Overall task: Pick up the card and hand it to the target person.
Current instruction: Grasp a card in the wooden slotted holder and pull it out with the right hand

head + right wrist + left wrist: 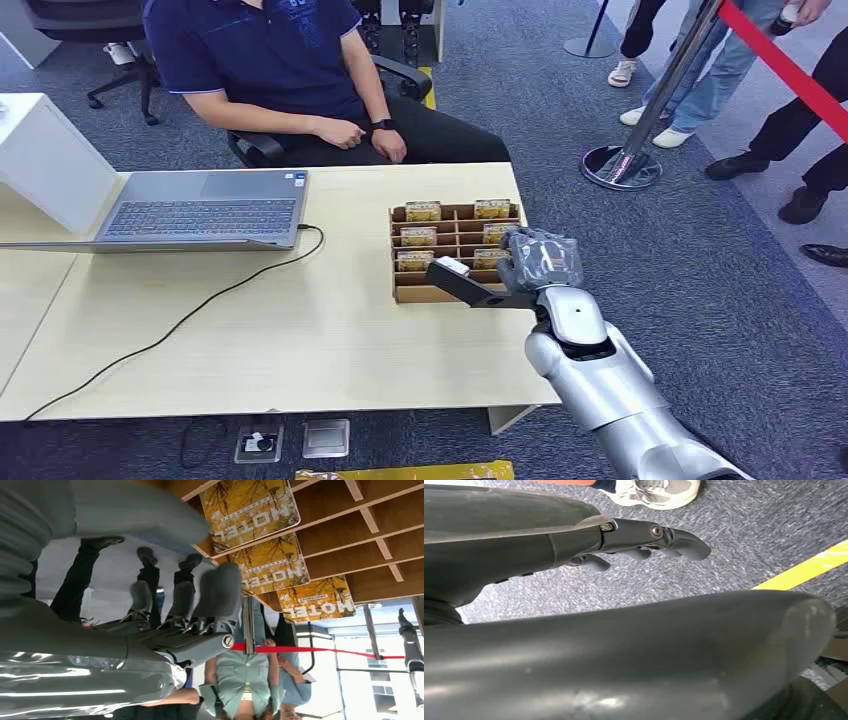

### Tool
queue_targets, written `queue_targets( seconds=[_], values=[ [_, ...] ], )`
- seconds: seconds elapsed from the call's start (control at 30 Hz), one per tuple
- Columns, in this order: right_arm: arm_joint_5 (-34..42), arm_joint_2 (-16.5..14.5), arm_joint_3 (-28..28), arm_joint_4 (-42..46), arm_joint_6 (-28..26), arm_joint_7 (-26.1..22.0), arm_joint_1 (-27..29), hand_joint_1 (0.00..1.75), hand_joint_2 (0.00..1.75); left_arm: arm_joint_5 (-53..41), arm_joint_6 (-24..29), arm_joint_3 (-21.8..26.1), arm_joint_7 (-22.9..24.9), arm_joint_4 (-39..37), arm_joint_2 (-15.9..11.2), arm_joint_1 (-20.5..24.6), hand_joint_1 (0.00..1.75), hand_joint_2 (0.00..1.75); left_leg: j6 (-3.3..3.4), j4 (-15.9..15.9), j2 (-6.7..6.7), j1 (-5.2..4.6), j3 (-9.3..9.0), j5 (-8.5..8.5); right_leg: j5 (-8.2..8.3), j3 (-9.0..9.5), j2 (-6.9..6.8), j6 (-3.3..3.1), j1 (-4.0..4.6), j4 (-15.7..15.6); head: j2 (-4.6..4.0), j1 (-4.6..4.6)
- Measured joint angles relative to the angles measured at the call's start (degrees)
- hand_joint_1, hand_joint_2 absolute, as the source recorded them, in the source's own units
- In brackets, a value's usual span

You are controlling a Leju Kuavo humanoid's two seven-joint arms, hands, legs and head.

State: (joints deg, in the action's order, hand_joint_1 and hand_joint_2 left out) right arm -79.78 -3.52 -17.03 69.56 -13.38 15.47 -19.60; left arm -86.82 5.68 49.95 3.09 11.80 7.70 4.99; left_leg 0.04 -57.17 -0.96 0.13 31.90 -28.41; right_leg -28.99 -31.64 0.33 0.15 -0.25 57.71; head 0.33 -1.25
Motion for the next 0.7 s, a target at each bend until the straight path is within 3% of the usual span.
queue_targets(
  seconds=[0.13, 0.37, 0.7],
  values=[
    [0.0, 0.0, 0.0, 0.3, 0.0, 0.0, 0.6, 0.75, 1.75, -0.2, -0.3, -0.1, 0.3, 0.0, 0.0, 0.1, 0.0, 0.0, 0.0, 0.0, 0.0, 0.0, 0.0, 0.0, 0.0, 0.0, 0.0, 0.0, 0.0, 0.0, -0.01, 0.0],
    [0.4, 0.0, 0.0, 0.5, 0.0, -0.1, 1.2, 0.76, 1.75, -0.6, -0.6, -0.2, 0.5, 0.0, 0.2, 0.4, 0.0, 0.0, 0.0, 0.0, 0.0, 0.0, 0.0, 0.0, 0.0, 0.0, 0.0, 0.0, 0.0, 0.0, -0.02, -0.01],
    [0.8, -0.6, 0.1, -1.3, -0.3, -0.6, -0.3, 1.01, 1.75, -0.4, -0.5, -0.2, 0.5, 0.0, 0.2, 0.5, 0.0, 0.0, 0.0, 0.0, 0.0, 0.0, 0.01, 0.0, 0.0, 0.01, 0.0, 0.0, 0.0, 0.0, 0.0, -0.01]
  ],
)
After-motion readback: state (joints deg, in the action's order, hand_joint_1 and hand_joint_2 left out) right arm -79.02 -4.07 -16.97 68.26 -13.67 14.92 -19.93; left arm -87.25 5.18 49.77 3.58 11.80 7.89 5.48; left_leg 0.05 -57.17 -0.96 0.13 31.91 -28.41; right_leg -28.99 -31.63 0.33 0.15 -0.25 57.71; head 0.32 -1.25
